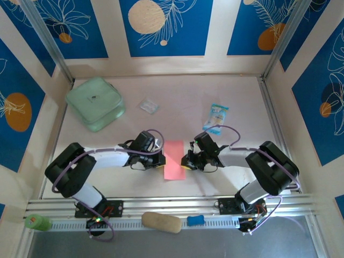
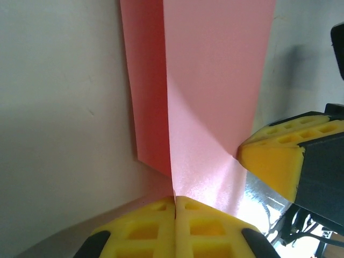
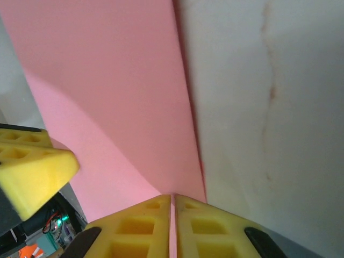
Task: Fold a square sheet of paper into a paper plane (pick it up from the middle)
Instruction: Perform the third fold on the triangle at the bottom-center of the table.
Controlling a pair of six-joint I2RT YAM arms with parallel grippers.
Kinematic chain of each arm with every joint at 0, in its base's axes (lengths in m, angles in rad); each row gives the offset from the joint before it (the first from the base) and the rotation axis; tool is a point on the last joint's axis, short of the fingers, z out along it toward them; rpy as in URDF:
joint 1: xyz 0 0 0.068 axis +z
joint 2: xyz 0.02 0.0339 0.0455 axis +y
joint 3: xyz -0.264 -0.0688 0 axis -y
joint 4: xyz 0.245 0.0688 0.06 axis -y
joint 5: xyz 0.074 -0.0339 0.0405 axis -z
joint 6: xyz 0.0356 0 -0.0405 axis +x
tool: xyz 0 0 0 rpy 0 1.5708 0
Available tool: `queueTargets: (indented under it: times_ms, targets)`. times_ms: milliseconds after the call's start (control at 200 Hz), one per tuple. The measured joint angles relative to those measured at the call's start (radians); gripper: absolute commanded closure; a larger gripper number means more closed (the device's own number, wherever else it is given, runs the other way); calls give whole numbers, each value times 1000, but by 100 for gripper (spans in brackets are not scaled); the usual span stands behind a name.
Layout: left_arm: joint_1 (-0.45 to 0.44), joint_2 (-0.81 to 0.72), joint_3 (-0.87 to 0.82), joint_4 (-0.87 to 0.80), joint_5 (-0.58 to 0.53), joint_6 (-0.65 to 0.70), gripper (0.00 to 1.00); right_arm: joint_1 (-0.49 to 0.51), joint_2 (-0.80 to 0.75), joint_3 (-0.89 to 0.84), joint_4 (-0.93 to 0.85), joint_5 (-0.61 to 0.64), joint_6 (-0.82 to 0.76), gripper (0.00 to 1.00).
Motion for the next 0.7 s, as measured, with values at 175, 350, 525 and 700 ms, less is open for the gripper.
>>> queueTargets:
  times_ms: [175,350,525,700]
  targets:
    - [0,-57,-43,21,-19,-26,100,0,-121,-16,-76,69,3,68]
    - [0,-78,-68,26,-35,-43,100,2,-271,-16,-159,149,0,54]
    - [0,-86,-74,30,-45,-55,100,21,-390,-16,-261,235,-26,50]
    - [0,-101,-75,29,-49,-58,100,92,-458,-12,-314,321,-97,49]
